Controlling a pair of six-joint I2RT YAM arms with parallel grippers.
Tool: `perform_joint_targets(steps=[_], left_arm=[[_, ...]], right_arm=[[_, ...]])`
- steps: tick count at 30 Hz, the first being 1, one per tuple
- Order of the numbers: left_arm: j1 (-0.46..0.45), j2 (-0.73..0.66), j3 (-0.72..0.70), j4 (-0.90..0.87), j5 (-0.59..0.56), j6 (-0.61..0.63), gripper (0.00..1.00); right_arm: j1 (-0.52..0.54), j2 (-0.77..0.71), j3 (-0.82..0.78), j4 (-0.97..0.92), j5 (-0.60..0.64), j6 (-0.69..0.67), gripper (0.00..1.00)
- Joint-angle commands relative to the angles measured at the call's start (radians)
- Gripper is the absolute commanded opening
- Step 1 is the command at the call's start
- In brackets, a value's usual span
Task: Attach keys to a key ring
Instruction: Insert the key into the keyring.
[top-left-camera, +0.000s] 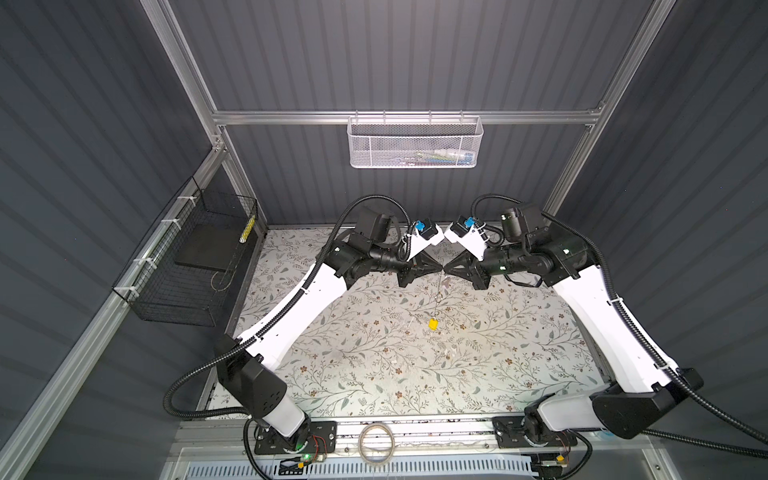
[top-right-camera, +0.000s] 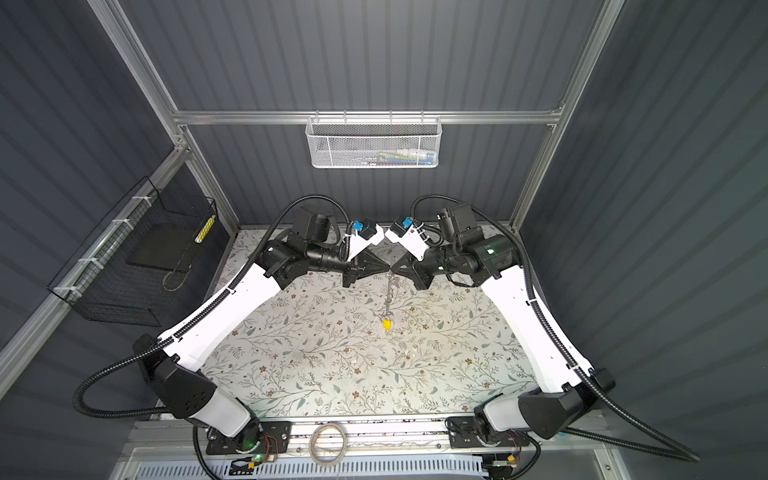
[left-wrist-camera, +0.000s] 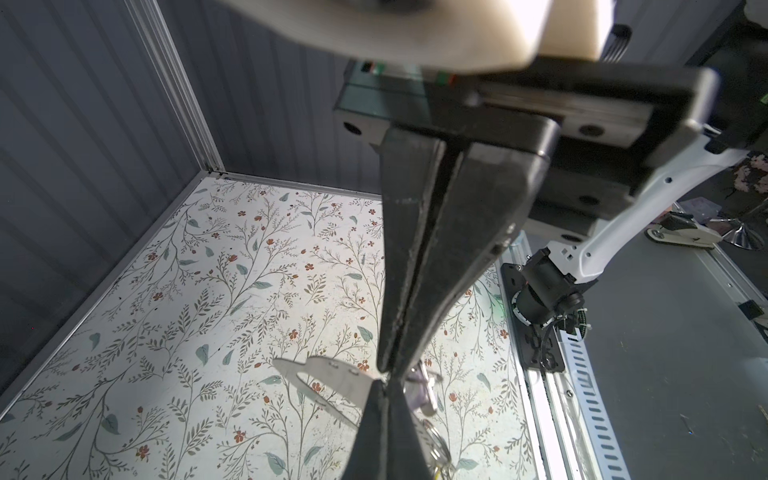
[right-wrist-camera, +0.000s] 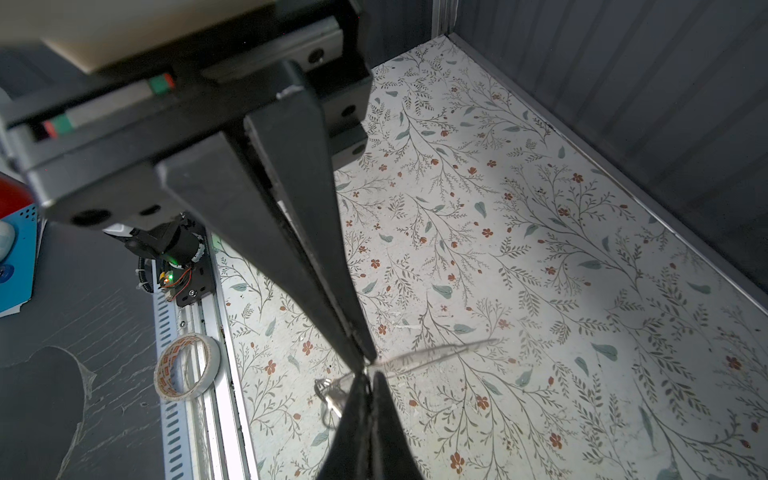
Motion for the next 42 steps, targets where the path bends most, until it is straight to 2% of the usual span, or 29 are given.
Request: perform_joint_targets(steps=[1,7,16,19,24,32,35,42], left_arm=[[-0.011,-0.030,-0.040,0.088,-0.025,-0.056,0.00],[-0.009,-0.057,-0.075,0.149,-0.042,-0.093,0.00],[-0.008,-0.134,-0.231,0.435,-0.087,-0.277,0.00],[-0.008,-0.148,-0.283,0.503,-0.082,-0.322,0.00],[-0.008,-0.143,-0.287,0.536,-0.026,-0.344,0.00],[-0.008,-0.147,-0.283,0.541,-0.005,-0.347,0.00],[-0.008,-0.153,-0.291,0.547,-0.017,-0.346,0.00],[-0.008,-0.161,-0.302,0.557,-0.035,-0.351,0.00]], right_arm=[[0.012,-0.035,-0.009,0.106,-0.054,0.043,0.13],[0.002,-0.088,-0.074,0.149,-0.030,0.074,0.22],[0.000,-0.214,-0.256,0.278,0.011,0.133,0.29],[0.000,-0.230,-0.284,0.292,0.017,0.138,0.31],[-0.001,-0.238,-0.306,0.340,0.045,0.149,0.31],[-0.001,-0.218,-0.289,0.349,0.057,0.133,0.18],[-0.001,-0.214,-0.280,0.346,0.044,0.127,0.08],[-0.001,-0.198,-0.254,0.320,0.013,0.106,0.01]])
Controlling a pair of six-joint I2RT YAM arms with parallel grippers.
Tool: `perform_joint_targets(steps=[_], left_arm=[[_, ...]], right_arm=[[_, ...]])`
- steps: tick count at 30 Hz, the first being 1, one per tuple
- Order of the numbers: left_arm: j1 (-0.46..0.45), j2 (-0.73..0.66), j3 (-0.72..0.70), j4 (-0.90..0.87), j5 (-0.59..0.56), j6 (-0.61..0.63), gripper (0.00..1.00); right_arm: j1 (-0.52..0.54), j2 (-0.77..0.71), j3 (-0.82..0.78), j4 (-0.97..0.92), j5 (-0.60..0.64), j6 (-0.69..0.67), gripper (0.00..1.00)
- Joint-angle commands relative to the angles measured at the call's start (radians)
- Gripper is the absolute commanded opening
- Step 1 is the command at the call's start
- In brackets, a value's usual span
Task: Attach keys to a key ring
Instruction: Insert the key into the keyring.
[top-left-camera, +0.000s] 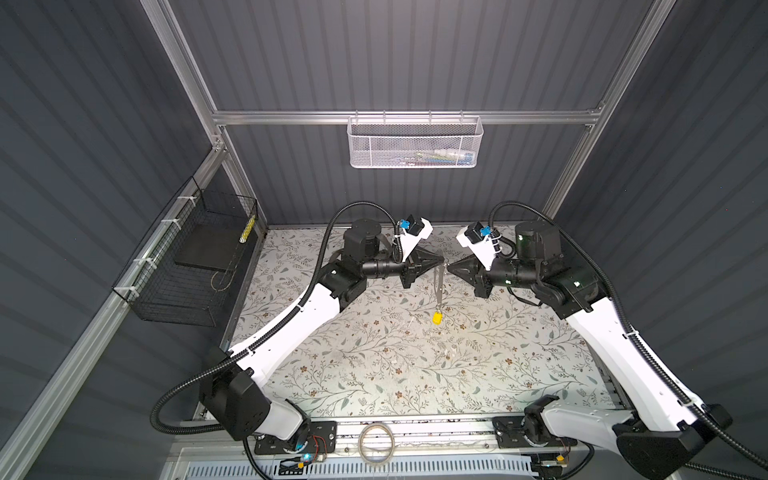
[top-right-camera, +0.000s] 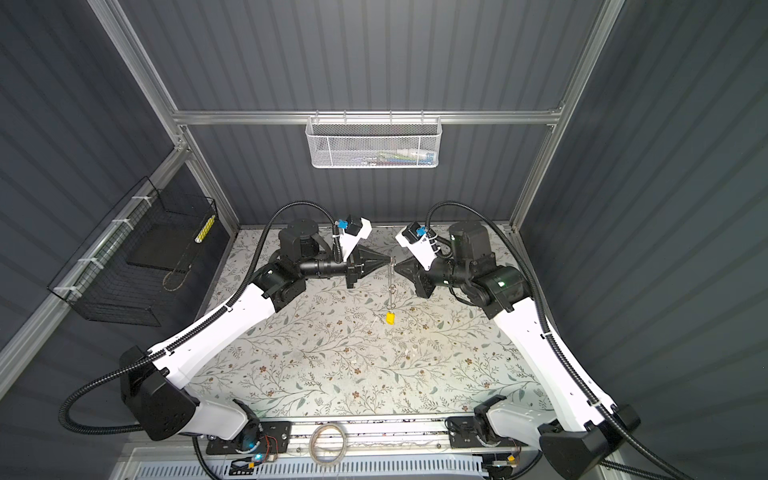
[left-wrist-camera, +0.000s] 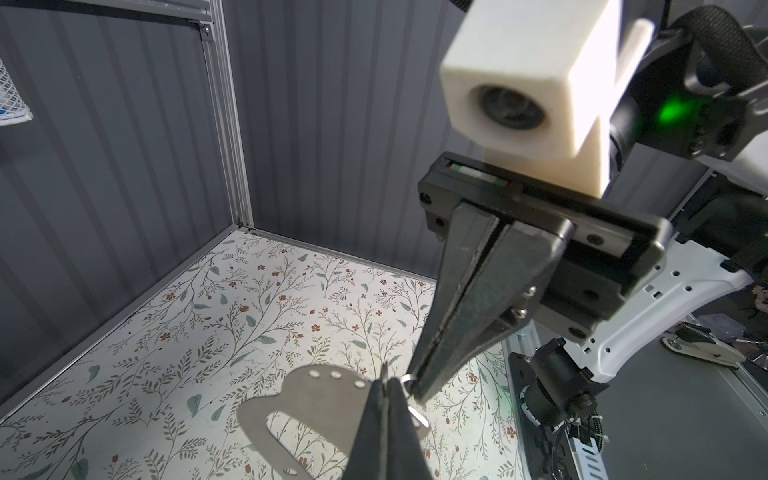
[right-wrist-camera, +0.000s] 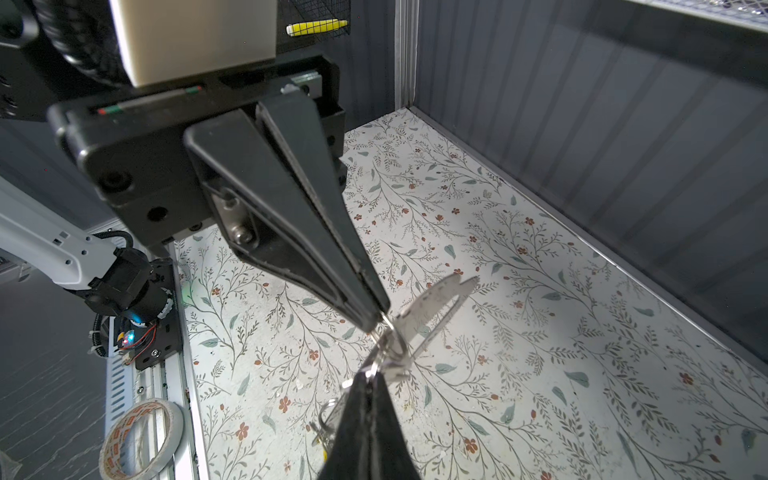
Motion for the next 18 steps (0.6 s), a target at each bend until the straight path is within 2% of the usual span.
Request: perform_joint_targets(steps=[1,11,18], left_arm=[[-0.001,-0.037,-0.010,0.034,0.003,-0.013,0.00],[-0.001,-0.062,-0.051,0.082,-0.062,-0.038,0.00],[-0.003,-0.083,-0.122,0.197,-0.138,-0.108,0.00]], right_arm=[[-0.002,0.009,0.034,-0.010,-0.037,-0.018,0.00],[0.000,0.045,0.068,-0.034,-0.115,-0.021,0.00],[0.012,0.057,0.072,-0.028,-0.134,-0.009,0.00]])
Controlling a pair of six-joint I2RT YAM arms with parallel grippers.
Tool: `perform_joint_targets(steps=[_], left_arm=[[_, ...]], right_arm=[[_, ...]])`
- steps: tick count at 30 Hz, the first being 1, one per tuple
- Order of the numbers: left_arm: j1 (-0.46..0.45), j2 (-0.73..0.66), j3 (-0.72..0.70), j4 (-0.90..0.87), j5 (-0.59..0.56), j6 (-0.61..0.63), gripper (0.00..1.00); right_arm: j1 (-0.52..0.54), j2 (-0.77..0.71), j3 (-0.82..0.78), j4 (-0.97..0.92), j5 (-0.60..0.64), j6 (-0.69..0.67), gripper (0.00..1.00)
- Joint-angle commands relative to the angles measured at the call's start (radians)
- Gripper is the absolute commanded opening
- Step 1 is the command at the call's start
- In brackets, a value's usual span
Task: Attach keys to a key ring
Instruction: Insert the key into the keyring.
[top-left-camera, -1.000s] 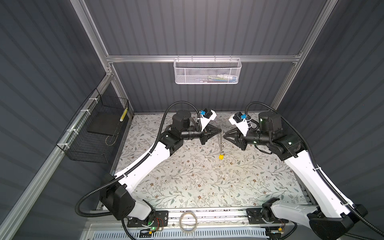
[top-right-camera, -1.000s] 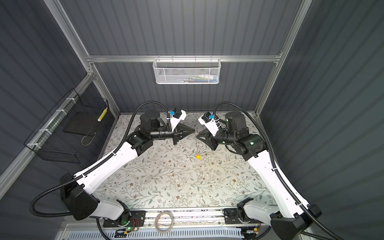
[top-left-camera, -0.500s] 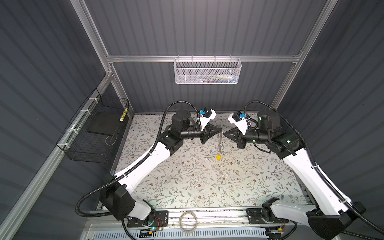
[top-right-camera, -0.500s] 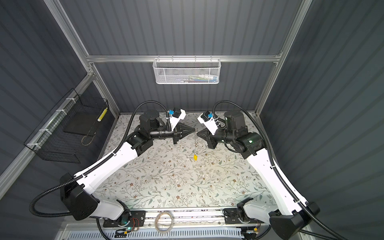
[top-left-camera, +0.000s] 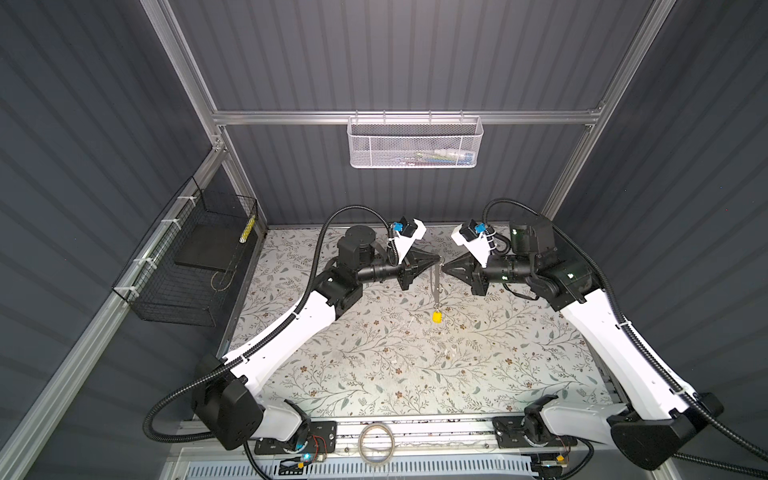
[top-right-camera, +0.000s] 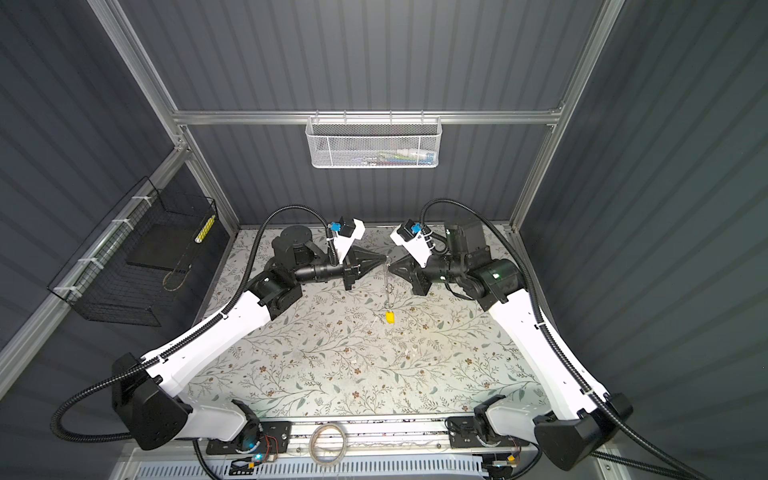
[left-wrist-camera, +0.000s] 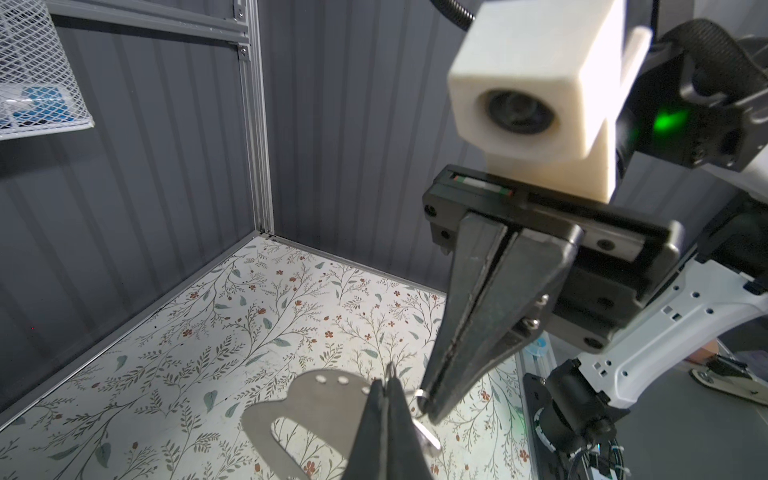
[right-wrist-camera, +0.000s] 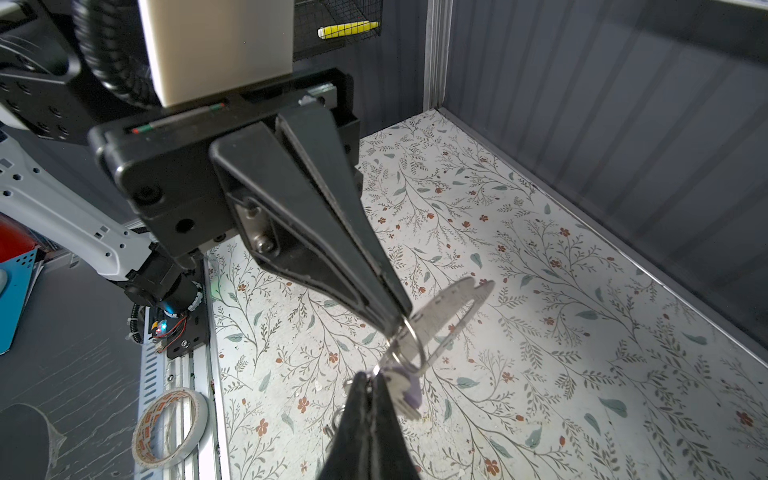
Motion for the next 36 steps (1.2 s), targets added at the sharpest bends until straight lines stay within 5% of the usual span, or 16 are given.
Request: perform_joint_targets(steps=[1,20,22,24,36], left_arm=[[-0.003,-0.022,-0.021,0.088,-0.056,-0.048,0.00],[-0.033,-0.072,-0.145,0.257,-0.138,-0.120,0.00],[-0.033,-0.075,-0.149,0.268,-0.115,-0.118,0.00],[-0.032,-0.076,-0.148,0.271,-0.094,-0.113,0.00],[-0.032,-0.076,-0.127,0.240,-0.022,-0.082,0.00]], right_arm=[[0.012,0.004,0.028,-0.004,-0.049,0.007,0.00],[0.018,0.027,0.037,0.026,-0.050,0.035,0.00],[0.013,0.016,0.040,0.023,-0.022,0.040,0.16],[0.002,-0.002,0.035,0.039,0.009,0.049,0.22],[-0.061,-0.036,0.056,0.032,0.000,0.049,0.21]])
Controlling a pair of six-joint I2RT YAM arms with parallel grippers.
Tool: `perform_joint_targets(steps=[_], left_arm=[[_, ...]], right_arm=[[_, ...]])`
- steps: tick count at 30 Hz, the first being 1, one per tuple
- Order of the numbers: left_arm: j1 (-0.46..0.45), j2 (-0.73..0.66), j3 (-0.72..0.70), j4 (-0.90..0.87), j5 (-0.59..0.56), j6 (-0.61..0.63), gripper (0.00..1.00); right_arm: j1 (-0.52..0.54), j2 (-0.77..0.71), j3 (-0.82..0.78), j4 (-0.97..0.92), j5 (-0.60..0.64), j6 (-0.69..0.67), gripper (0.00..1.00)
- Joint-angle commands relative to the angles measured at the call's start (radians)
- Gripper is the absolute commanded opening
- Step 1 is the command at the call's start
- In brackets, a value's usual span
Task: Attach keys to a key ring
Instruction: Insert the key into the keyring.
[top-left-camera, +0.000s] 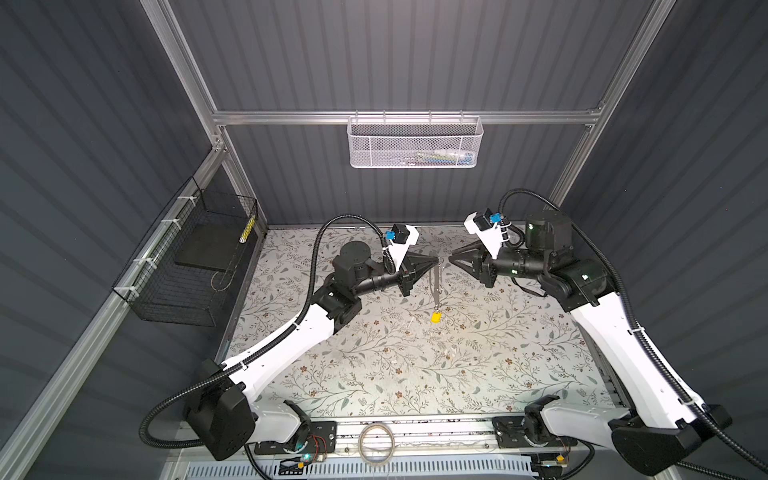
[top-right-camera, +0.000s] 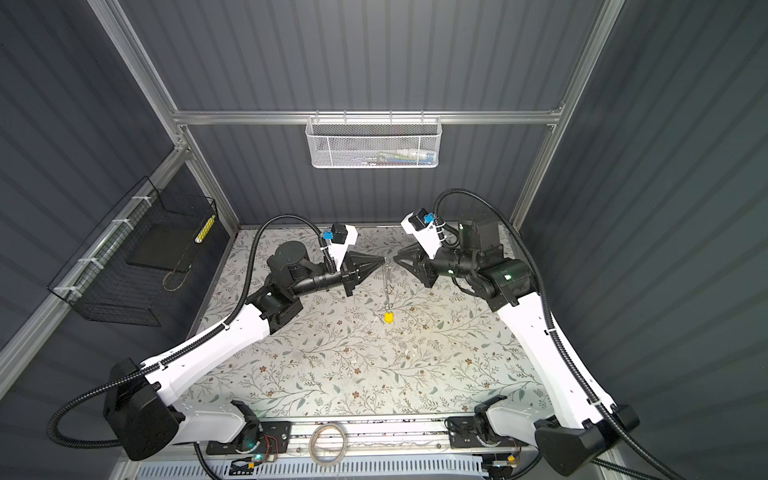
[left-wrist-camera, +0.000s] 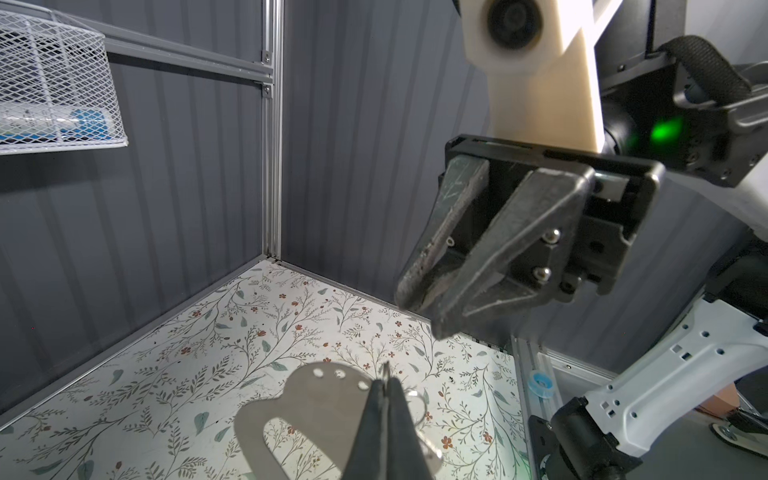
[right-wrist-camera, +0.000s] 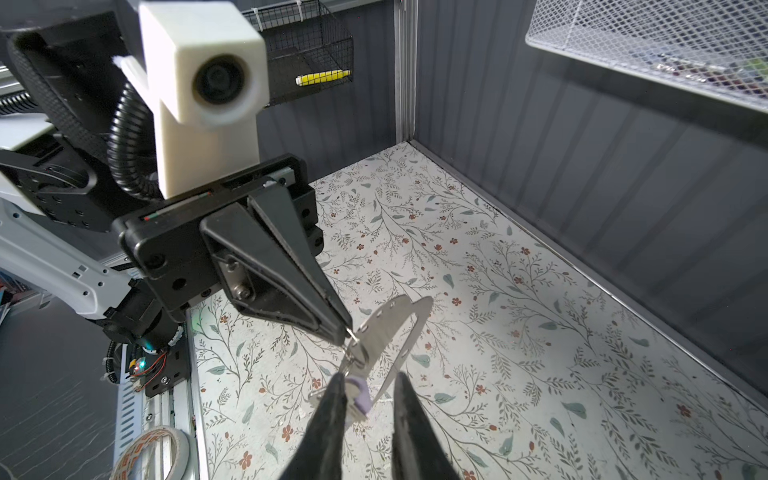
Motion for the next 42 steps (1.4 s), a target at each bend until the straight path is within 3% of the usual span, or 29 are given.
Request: perform_joint_targets(steps=[1,6,42], left_arm=[[-0.003,-0.024,0.023,0.018,0.037,0.018,0.00],[-0.004,-0.020,0.029,0.032,0.071,0.014,0.00],[-0.004,0.018,0.043,0.155,0.164,-0.061,0.00]], right_arm=[[-0.007,0.003,0.026,-0.021,-0.035,-0.004,0.19],[-0.008,0.012,0.017,-0.035,-0.097,-0.017,0.18],[0.014,0.042,-0.017,-0.008,-0.189,0.008,0.16]])
